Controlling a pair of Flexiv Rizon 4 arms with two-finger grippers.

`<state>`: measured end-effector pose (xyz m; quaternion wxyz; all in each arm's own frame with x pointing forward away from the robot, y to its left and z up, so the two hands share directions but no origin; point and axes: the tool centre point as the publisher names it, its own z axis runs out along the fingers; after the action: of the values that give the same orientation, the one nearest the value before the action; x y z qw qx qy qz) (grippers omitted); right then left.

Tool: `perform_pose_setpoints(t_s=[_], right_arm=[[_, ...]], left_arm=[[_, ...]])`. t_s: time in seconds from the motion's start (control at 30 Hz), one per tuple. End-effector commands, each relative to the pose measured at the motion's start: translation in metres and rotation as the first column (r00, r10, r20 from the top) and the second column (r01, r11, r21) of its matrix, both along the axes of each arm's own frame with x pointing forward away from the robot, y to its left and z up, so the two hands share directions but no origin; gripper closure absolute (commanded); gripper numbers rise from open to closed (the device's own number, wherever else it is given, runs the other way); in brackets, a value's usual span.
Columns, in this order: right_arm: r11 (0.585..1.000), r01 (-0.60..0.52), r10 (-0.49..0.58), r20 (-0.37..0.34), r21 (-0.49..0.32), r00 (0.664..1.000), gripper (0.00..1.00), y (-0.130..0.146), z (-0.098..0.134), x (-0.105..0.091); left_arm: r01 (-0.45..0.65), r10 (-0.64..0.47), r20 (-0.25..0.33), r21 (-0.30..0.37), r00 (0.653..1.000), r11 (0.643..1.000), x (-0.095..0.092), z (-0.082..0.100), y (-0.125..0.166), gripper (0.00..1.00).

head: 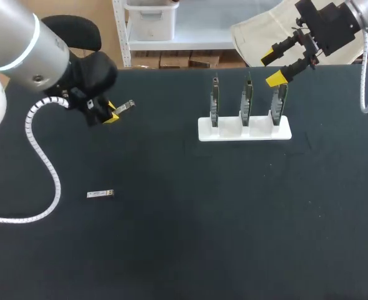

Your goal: Pick up the optical module with the left hand, and insert it into the network port with the right hand.

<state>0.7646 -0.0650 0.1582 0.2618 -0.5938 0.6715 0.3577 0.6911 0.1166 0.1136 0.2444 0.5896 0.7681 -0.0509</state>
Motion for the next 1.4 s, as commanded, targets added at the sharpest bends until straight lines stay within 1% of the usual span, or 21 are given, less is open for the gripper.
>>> perform_pose_setpoints(t_s=[0.03,0.27,0.3,0.4,0.57,0.73,0.8,0.87,0.97,1.13,1.2,1.4], right_arm=[[1.000,0.003,-0.003,0.003,-0.001,1.000,0.00,0.000,0.000,-0.001],[1.000,0.003,-0.003,0.003,-0.001,1.000,0.00,0.000,0.000,-0.001],[1.000,0.003,-0.003,0.003,-0.001,1.000,0.00,0.000,0.000,-0.001],[1.000,0.003,-0.003,0.003,-0.001,1.000,0.00,0.000,0.000,-0.001],[1.000,0.003,-0.003,0.003,-0.001,1.000,0.00,0.000,0.000,-0.001],[1.000,0.003,-0.003,0.003,-0.001,1.000,0.00,0.000,0.000,-0.001],[1.000,0.003,-0.003,0.003,-0.001,1.000,0.00,0.000,0.000,-0.001],[1.000,0.003,-0.003,0.003,-0.001,1.000,0.00,0.000,0.000,-0.001],[1.000,0.003,-0.003,0.003,-0.001,1.000,0.00,0.000,0.000,-0.001],[1.000,0.003,-0.003,0.003,-0.001,1.000,0.00,0.000,0.000,-0.001],[1.000,0.003,-0.003,0.003,-0.001,1.000,0.00,0.000,0.000,-0.001],[1.000,0.003,-0.003,0.003,-0.001,1.000,0.00,0.000,0.000,-0.001]], left_arm=[[0.004,-0.004,0.002,-0.007,1.000,1.000,0.000,0.000,0.002,1.00],[0.004,-0.004,0.002,-0.007,1.000,1.000,0.000,0.000,0.002,1.00],[0.007,-0.007,0.011,-0.013,1.000,1.000,0.003,0.001,-0.003,1.00],[0.045,-0.041,0.065,-0.052,0.997,0.998,0.019,0.009,-0.020,1.00],[0.144,-0.130,0.149,-0.087,0.980,0.986,0.048,0.032,-0.048,1.00],[0.198,-0.168,0.212,-0.130,0.963,0.972,0.068,0.052,-0.066,1.00],[0.213,-0.172,0.233,-0.160,0.957,0.964,0.074,0.058,-0.074,1.00],[0.241,-0.194,0.252,-0.171,0.948,0.955,0.080,0.063,-0.084,1.00],[0.286,-0.223,0.282,-0.203,0.933,0.937,0.088,0.068,-0.102,1.00],[0.340,-0.237,0.323,-0.312,0.916,0.887,0.098,0.074,-0.134,1.00],[0.357,-0.235,0.338,-0.365,0.912,0.860,0.101,0.076,-0.144,1.00],[0.412,-0.261,0.358,-0.456,0.896,0.789,0.103,0.081,-0.170,1.00]])
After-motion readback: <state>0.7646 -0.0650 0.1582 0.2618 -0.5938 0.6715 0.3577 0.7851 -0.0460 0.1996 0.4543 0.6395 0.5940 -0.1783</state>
